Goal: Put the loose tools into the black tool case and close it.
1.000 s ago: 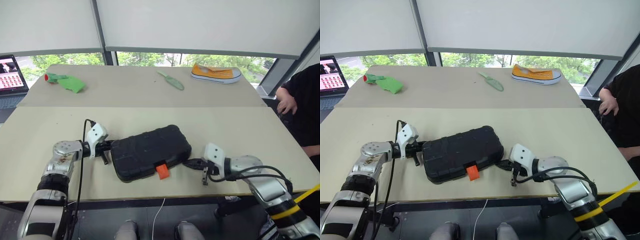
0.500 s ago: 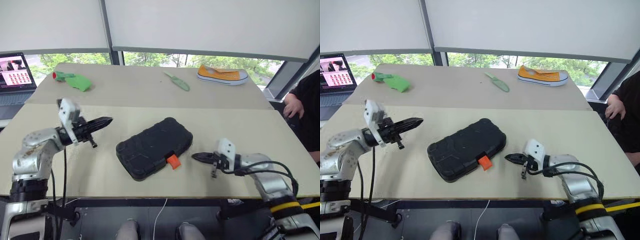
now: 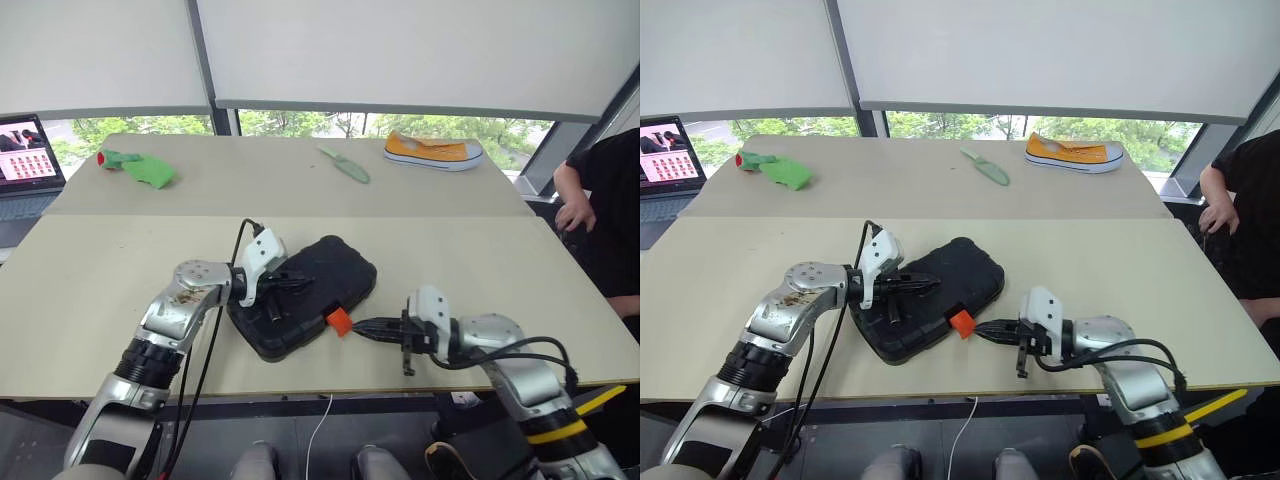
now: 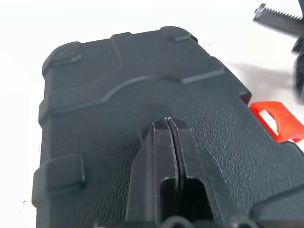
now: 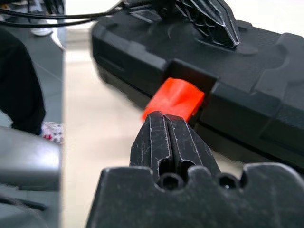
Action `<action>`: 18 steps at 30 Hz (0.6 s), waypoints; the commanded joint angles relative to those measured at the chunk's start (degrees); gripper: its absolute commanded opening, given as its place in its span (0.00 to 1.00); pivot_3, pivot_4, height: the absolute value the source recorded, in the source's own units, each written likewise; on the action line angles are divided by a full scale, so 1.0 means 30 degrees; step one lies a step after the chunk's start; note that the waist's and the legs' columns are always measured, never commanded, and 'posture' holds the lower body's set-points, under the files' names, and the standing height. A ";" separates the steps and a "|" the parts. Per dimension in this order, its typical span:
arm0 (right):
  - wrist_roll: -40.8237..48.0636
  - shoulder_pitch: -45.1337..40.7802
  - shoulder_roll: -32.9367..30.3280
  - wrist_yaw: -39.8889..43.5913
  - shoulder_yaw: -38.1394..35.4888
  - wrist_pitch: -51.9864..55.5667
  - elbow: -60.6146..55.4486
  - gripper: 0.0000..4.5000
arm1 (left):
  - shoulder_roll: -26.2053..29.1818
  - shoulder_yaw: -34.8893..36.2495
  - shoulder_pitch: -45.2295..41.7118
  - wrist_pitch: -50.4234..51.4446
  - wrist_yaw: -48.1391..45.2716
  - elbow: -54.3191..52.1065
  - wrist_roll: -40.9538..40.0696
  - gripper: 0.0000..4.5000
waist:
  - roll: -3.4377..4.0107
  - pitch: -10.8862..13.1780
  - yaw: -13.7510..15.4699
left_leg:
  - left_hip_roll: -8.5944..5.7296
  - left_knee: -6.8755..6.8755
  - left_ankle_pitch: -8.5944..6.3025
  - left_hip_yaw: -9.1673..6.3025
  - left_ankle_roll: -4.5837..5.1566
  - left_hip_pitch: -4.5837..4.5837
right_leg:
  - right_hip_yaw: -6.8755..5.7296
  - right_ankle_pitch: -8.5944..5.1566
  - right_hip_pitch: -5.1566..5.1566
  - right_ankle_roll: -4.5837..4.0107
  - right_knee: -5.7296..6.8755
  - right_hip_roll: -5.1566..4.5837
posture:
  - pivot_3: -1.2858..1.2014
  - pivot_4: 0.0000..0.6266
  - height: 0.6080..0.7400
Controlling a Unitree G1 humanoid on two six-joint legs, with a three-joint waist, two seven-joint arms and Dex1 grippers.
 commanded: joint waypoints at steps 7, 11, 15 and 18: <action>-0.1824 -0.1196 0.1673 -0.0532 0.0876 -0.0986 0.2638 0.00 | 0.0722 0.0185 0.0528 0.0213 0.0082 0.1311 0.0772 0.01 | -0.0001 -0.0032 -0.0218 | 0.0026 -0.0037 -0.0003 0.0008 -0.0003 0.0133 | -0.0003 -0.0033 0.0087 -0.0020 0.0009 0.0013 | 0.52 0.24 1.00; -0.2175 -0.1531 0.2221 -0.0500 0.1215 -0.0709 0.3037 0.00 | 0.0927 0.0714 0.0372 -0.0051 0.0237 0.1896 0.0909 0.01 | -0.0001 -0.0031 -0.0276 | 0.0030 -0.0037 -0.0002 0.0003 -0.0002 0.0127 | 0.0003 -0.0028 0.0076 -0.0022 0.0015 0.0022 | 0.52 0.24 1.00; -0.2281 -0.1674 0.2512 -0.0590 0.1260 -0.0354 0.3031 0.00 | 0.0892 0.0743 0.0511 -0.0127 0.0263 0.1867 0.0906 0.01 | -0.0001 -0.0031 -0.0259 | 0.0030 -0.0042 -0.0003 0.0004 -0.0003 0.0115 | 0.0004 -0.0020 0.0069 -0.0038 0.0008 0.0023 | 0.52 0.24 1.00; -0.2431 -0.1632 0.2623 -0.0678 0.1326 -0.0198 0.2982 0.00 | 0.0681 0.0649 0.0749 -0.0119 0.0428 0.1698 0.0902 0.01 | 0.0000 -0.0031 -0.0267 | 0.0031 -0.0050 -0.0004 0.0007 -0.0004 0.0117 | 0.0005 -0.0021 0.0066 -0.0040 0.0009 0.0023 | 0.52 0.24 1.00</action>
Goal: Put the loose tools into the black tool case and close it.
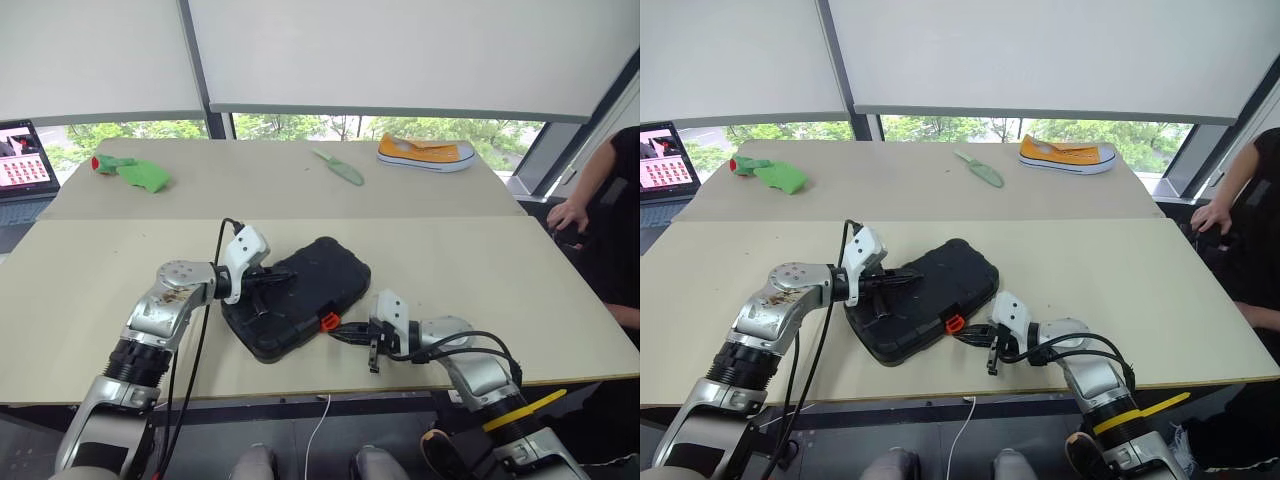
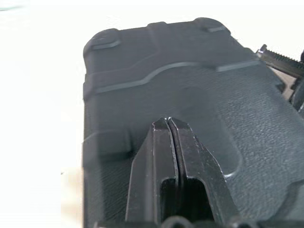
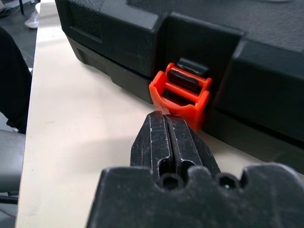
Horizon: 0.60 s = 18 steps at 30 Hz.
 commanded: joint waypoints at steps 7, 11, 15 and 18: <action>-0.1528 -0.0652 0.0557 -0.1650 -0.0301 -0.1989 0.0088 0.00 | -0.0374 -0.0992 0.0983 0.0390 -0.0042 0.0296 0.0651 0.01 | 0.0001 0.0000 0.0007 | 0.0003 -0.0004 -0.0001 0.0001 -0.0003 0.0005 | -0.0001 -0.0005 -0.0001 -0.0003 0.0000 0.0000 | 0.52 0.24 1.00; -0.0699 -0.0614 0.1310 -0.2077 -0.1249 -0.3082 -0.0505 0.00 | -0.0232 -0.1698 0.0983 0.0507 -0.0727 0.0245 0.0901 0.01 | 0.0003 0.0001 0.0008 | 0.0002 -0.0004 -0.0001 0.0003 -0.0004 0.0005 | -0.0001 -0.0015 -0.0005 0.0011 0.0000 0.0000 | 0.52 0.24 1.00; 0.0558 -0.0347 0.1684 -0.1461 -0.1723 -0.3521 -0.1540 0.00 | -0.0344 -0.2064 0.1015 0.0502 -0.1011 0.0446 0.1201 0.01 | 0.0002 0.0002 -0.0045 | 0.0004 -0.0011 -0.0001 0.0004 -0.0003 0.0001 | 0.0002 -0.0010 -0.0010 0.0004 0.0000 0.0000 | 0.52 0.24 1.00; 0.1491 -0.0195 0.1844 -0.1288 -0.2029 -0.2955 -0.2162 0.00 | -0.0437 -0.2282 0.1159 0.0595 -0.1302 0.0394 0.1317 0.01 | 0.0004 0.0003 -0.0042 | 0.0005 -0.0016 -0.0001 0.0004 -0.0003 -0.0001 | 0.0003 -0.0011 -0.0013 0.0002 0.0000 0.0002 | 0.52 0.24 1.00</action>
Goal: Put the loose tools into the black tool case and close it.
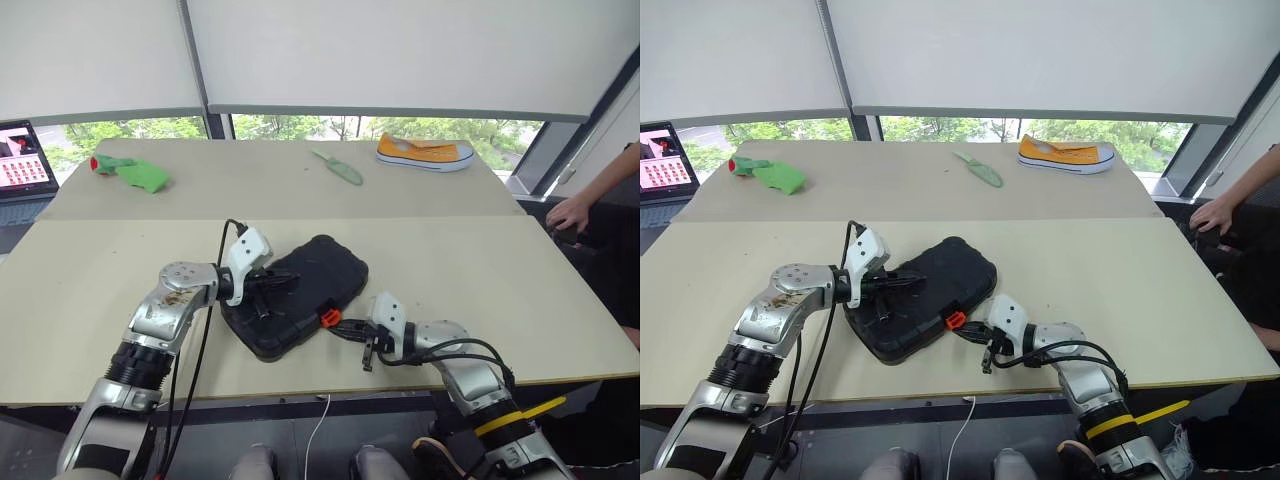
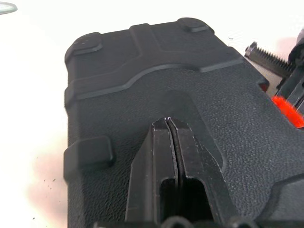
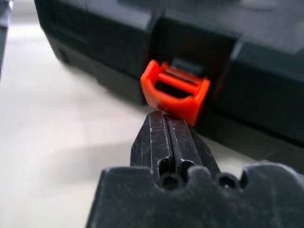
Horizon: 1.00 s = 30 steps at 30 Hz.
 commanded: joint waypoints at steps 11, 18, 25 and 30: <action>0.2346 -0.0054 -0.0123 0.0416 -0.1114 0.0948 -0.2791 0.00 | -0.0284 -0.2048 0.1356 0.0636 -0.0901 0.0744 0.0991 0.01 | 0.0102 -0.0180 0.0112 | -0.0001 -0.0081 -0.0002 0.0006 -0.0004 0.0060 | 0.0014 -0.0068 0.0027 -0.0025 -0.0024 0.0006 | 0.52 0.24 1.00; 0.3354 0.2281 -0.2505 0.1390 -0.2014 0.2524 -0.5196 0.00 | -0.0570 0.0449 0.2030 -0.1650 -0.0540 0.0314 -0.0426 0.07 | 0.0174 -0.0225 0.0091 | -0.0008 -0.0127 -0.0002 0.0007 -0.0003 0.0063 | 0.0018 -0.0064 0.0021 -0.0068 -0.0034 -0.0001 | 0.52 0.24 1.00; 0.3614 0.5072 -0.4876 0.1926 -0.4776 0.0469 -0.5875 0.17 | 0.2455 0.6118 0.6497 -0.4922 -0.2350 -0.1812 -0.2853 0.56 | 0.0173 -0.0209 -0.0282 | 0.0001 -0.0244 -0.0001 0.0009 -0.0002 0.0068 | 0.0029 -0.0086 -0.0042 -0.0110 -0.0037 0.0014 | 0.52 0.24 1.00; 0.3565 0.6258 -0.6497 0.2981 -0.6998 -0.2747 -0.4502 0.59 | 0.4343 1.0258 1.0936 -0.7612 -0.1614 -0.1646 -0.2427 0.99 | 0.0156 -0.0166 -0.0268 | 0.0008 -0.0295 -0.0024 0.0011 -0.0037 0.0083 | 0.0014 -0.0148 -0.0050 -0.0136 -0.0054 0.0004 | 0.52 0.24 1.00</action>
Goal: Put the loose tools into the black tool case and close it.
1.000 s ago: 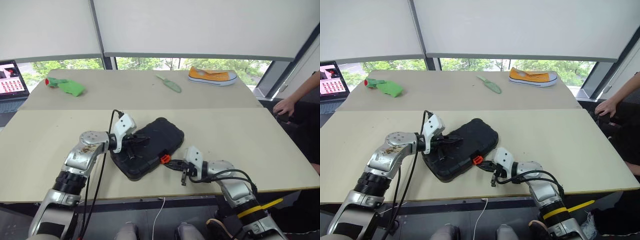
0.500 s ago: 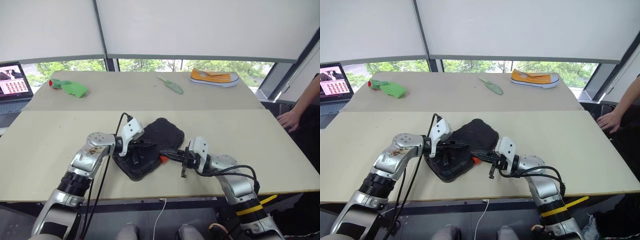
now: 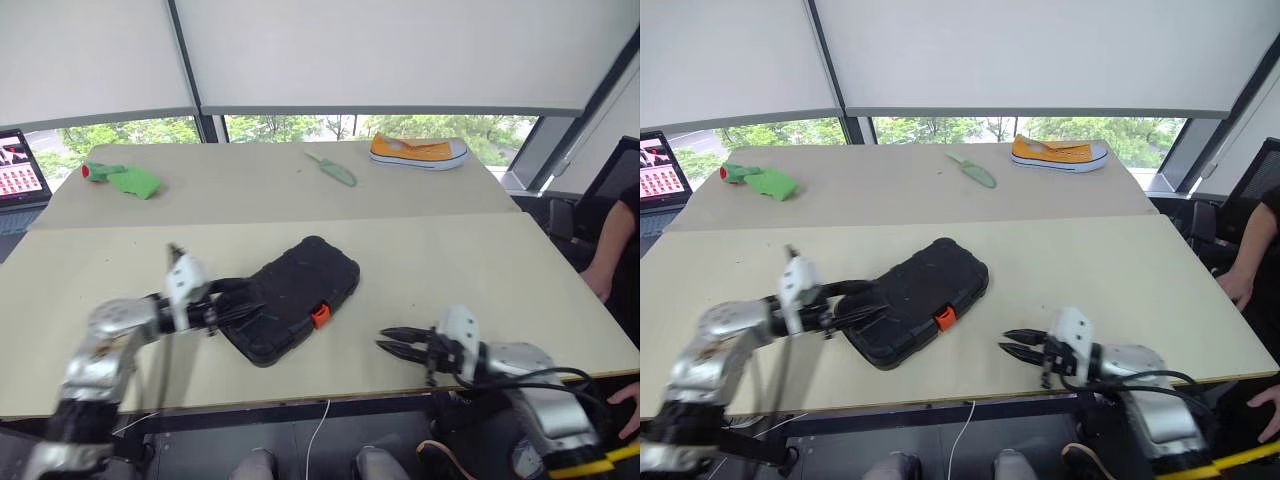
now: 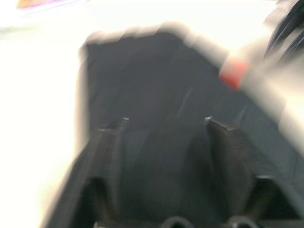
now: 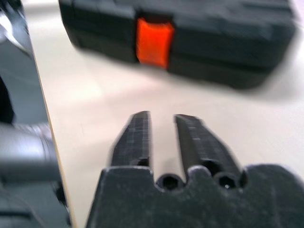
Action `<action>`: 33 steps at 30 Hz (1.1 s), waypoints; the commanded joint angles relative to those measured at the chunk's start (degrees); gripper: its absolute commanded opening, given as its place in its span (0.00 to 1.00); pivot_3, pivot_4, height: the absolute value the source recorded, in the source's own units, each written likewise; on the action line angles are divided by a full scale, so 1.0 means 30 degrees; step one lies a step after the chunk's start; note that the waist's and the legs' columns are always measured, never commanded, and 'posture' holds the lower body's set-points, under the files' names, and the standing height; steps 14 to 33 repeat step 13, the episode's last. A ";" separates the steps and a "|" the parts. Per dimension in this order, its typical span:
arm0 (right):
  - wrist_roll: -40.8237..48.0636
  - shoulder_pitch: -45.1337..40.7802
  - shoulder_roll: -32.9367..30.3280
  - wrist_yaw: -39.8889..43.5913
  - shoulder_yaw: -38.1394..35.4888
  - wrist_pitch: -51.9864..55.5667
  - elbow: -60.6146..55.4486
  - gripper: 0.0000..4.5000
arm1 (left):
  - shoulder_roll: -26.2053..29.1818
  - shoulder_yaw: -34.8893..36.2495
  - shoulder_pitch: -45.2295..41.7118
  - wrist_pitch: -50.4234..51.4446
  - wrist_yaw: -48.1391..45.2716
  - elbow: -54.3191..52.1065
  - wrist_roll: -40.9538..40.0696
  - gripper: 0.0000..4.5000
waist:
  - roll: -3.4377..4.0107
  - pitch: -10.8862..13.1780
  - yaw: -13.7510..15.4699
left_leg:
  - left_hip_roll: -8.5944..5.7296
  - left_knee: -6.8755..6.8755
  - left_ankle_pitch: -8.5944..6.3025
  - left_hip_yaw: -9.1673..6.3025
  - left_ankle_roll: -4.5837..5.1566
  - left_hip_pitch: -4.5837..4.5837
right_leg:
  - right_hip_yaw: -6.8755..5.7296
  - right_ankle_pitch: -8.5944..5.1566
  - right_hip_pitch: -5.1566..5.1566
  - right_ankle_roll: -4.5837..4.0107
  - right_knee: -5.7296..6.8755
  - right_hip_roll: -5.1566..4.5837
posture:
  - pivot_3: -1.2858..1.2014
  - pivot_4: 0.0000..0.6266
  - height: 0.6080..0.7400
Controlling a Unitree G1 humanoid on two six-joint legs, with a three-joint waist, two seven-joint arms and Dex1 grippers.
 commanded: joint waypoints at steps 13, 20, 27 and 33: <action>-0.0262 -0.0883 -0.0997 0.1101 -0.1944 -0.6304 0.4294 0.99 | 0.0147 0.4387 0.7272 -0.4119 0.3167 0.0179 0.1800 1.00 | -0.0209 0.0144 0.0653 | -0.0057 0.0025 -0.0103 0.0188 -0.0171 -0.0097 | -0.0071 -0.0027 -0.0217 -0.0081 -0.0060 -0.0262 | 0.52 0.24 1.00; -0.0262 -0.0883 -0.0997 0.1101 -0.1944 -0.6304 0.4294 0.99 | 0.0147 0.4387 0.7272 -0.4119 0.3167 0.0179 0.1800 1.00 | -0.0209 0.0144 0.0653 | -0.0057 0.0025 -0.0103 0.0188 -0.0171 -0.0097 | -0.0071 -0.0027 -0.0217 -0.0081 -0.0060 -0.0262 | 0.52 0.24 1.00; -0.0262 -0.0883 -0.0997 0.1101 -0.1944 -0.6304 0.4294 0.99 | 0.0147 0.4387 0.7272 -0.4119 0.3167 0.0179 0.1800 1.00 | -0.0209 0.0144 0.0653 | -0.0057 0.0025 -0.0103 0.0188 -0.0171 -0.0097 | -0.0071 -0.0027 -0.0217 -0.0081 -0.0060 -0.0262 | 0.52 0.24 1.00; -0.0262 -0.0883 -0.0997 0.1101 -0.1944 -0.6304 0.4294 0.99 | 0.0147 0.4387 0.7272 -0.4119 0.3167 0.0179 0.1800 1.00 | -0.0209 0.0144 0.0653 | -0.0057 0.0025 -0.0103 0.0188 -0.0171 -0.0097 | -0.0071 -0.0027 -0.0217 -0.0081 -0.0060 -0.0262 | 0.52 0.24 1.00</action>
